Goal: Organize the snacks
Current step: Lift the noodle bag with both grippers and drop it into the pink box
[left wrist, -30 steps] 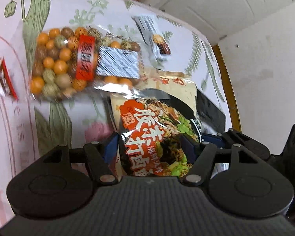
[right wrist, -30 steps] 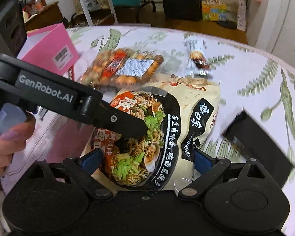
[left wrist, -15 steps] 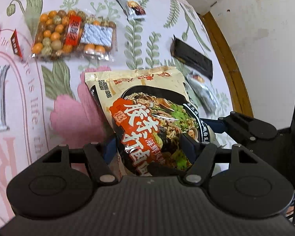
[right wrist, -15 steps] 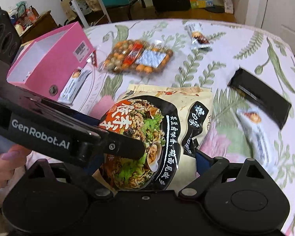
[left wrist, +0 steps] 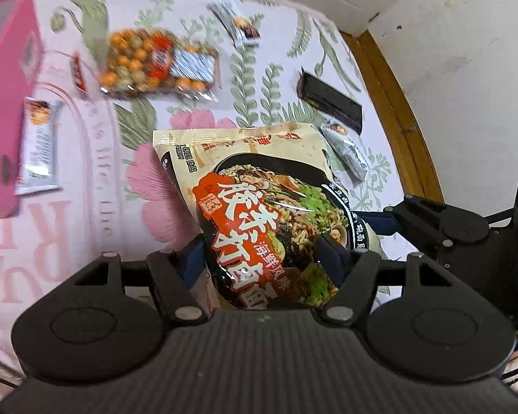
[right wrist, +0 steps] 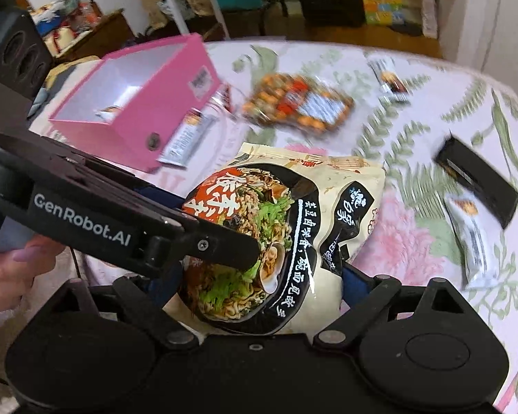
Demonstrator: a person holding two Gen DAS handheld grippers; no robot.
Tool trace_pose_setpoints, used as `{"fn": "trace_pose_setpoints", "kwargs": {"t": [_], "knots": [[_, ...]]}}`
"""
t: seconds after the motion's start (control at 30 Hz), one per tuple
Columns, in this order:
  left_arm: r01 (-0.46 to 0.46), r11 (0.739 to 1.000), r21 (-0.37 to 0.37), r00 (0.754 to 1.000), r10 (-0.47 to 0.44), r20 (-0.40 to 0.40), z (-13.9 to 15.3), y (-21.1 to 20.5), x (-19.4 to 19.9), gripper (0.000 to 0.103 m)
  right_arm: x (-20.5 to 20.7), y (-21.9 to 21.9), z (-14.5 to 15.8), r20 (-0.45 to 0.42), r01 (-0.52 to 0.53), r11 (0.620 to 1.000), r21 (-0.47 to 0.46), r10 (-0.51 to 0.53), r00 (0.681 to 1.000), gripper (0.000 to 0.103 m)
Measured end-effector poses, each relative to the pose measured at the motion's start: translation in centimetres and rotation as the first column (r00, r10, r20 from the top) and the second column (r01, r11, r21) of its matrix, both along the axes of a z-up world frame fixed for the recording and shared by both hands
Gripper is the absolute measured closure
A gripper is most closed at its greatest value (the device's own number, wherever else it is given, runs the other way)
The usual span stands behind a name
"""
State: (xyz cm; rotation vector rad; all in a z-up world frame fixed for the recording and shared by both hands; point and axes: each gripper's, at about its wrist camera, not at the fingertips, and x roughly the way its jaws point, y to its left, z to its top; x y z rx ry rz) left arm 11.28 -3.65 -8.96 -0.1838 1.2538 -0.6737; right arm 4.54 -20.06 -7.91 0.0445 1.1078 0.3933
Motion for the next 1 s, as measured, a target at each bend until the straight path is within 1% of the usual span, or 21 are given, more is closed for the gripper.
{"fn": "trace_pose_setpoints", "kwargs": {"t": [0.13,0.27,0.43,0.5,0.53,0.67,0.8,0.87,0.9,0.97,1.0], "knots": [[-0.035,0.999,-0.005,0.998,0.035,0.046,2.1,3.3,-0.9,0.037,-0.7,2.1,2.0,0.070,-0.041,0.999,0.004,0.040,0.997,0.014],[-0.078,0.997,-0.005,0.991,0.078,0.105,4.7,7.2,-1.8,0.037,-1.2,5.1,4.3,0.147,-0.114,0.993,0.011,0.111,0.983,0.018],[-0.140,0.990,-0.009,0.975,0.139,0.174,7.5,12.9,-1.7,0.036,0.3,9.1,6.9,0.216,-0.202,0.979,0.026,0.192,0.957,0.023],[-0.169,0.986,0.002,0.967,0.165,0.196,8.2,15.0,-1.3,0.036,1.4,11.1,7.6,0.240,-0.247,0.969,0.020,0.236,0.942,0.028],[-0.187,0.982,0.013,0.962,0.181,0.207,8.6,16.1,-0.9,0.036,2.2,12.0,7.7,0.246,-0.265,0.964,0.021,0.252,0.936,0.029],[-0.249,0.967,0.058,0.944,0.229,0.239,9.1,19.9,1.3,0.036,5.7,15.8,7.6,0.248,-0.321,0.946,0.046,0.300,0.921,0.032],[-0.301,0.947,0.113,0.927,0.263,0.267,8.9,23.0,4.4,0.037,9.4,19.5,6.6,0.249,-0.351,0.932,0.087,0.321,0.914,0.032],[-0.324,0.937,0.130,0.920,0.279,0.276,8.2,24.6,5.9,0.036,11.0,21.1,5.6,0.246,-0.361,0.926,0.106,0.328,0.912,0.032],[-0.343,0.931,0.125,0.913,0.300,0.275,7.7,25.5,6.7,0.036,11.9,21.8,5.0,0.245,-0.366,0.923,0.115,0.331,0.911,0.032],[-0.384,0.917,0.112,0.904,0.349,0.246,6.1,27.1,8.2,0.036,13.4,23.1,3.6,0.226,-0.364,0.921,0.137,0.329,0.917,0.032],[-0.400,0.910,0.111,0.900,0.367,0.237,5.4,27.8,8.7,0.036,14.1,23.7,2.9,0.203,-0.356,0.922,0.154,0.323,0.924,0.032]]}}
